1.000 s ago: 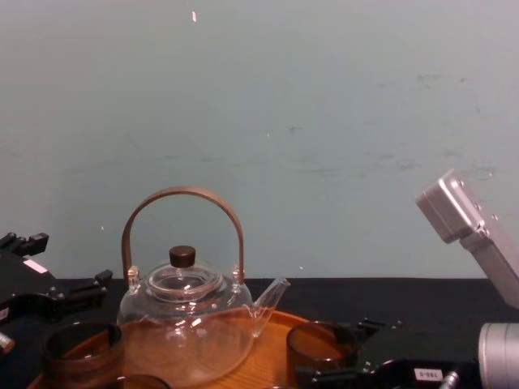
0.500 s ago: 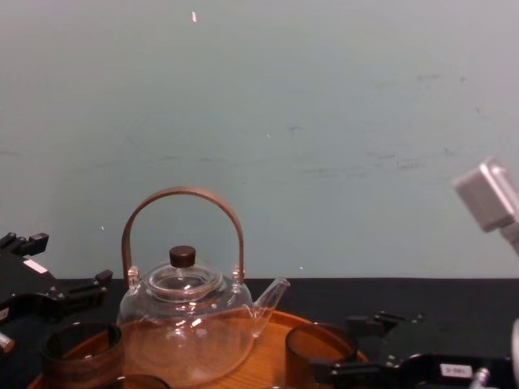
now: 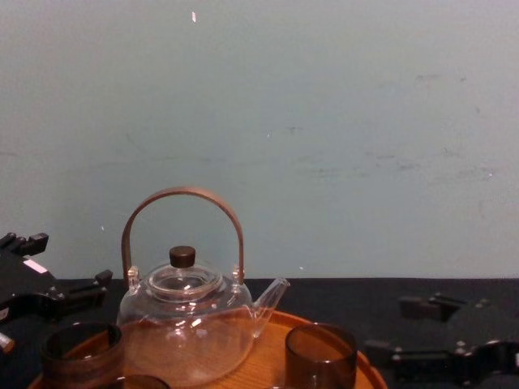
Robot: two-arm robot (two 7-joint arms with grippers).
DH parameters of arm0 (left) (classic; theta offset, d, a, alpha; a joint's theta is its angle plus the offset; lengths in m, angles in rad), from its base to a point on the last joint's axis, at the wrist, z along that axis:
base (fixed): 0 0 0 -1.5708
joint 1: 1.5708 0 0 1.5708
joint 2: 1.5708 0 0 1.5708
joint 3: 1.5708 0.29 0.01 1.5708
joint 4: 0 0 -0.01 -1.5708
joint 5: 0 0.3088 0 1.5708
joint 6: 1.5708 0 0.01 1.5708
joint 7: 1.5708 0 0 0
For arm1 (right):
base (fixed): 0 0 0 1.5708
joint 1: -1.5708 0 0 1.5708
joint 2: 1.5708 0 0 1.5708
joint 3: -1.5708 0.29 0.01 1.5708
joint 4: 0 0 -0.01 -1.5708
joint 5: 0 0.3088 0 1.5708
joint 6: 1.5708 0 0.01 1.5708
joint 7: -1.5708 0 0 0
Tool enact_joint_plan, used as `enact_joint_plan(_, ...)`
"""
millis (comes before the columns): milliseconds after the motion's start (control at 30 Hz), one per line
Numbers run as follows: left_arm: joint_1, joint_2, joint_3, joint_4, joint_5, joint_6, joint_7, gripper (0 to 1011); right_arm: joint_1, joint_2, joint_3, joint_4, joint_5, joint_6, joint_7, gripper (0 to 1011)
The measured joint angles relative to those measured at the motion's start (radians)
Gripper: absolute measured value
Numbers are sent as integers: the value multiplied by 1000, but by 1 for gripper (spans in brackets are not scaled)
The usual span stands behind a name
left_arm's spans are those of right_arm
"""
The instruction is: Pick up the glass from the table and place it on the tray.
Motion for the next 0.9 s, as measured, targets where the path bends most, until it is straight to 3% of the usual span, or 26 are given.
enact_joint_plan(200, 0, 0, 0, 0, 0, 0, 0, 1001, -51, 43, 42, -54, 28, -15, -29, 1002)
enact_joint_plan(400, 0, 0, 0, 0, 0, 0, 0, 1001, -90, 50, 89, -83, 31, -37, -99, 1002)
enact_joint_plan(700, 0, 0, 0, 0, 0, 0, 0, 1001, -158, 11, 180, -119, -24, -113, -265, 1002)
enact_joint_plan(900, 0, 0, 0, 0, 0, 0, 0, 1001, -183, -18, 206, -111, -77, -162, -338, 1002)
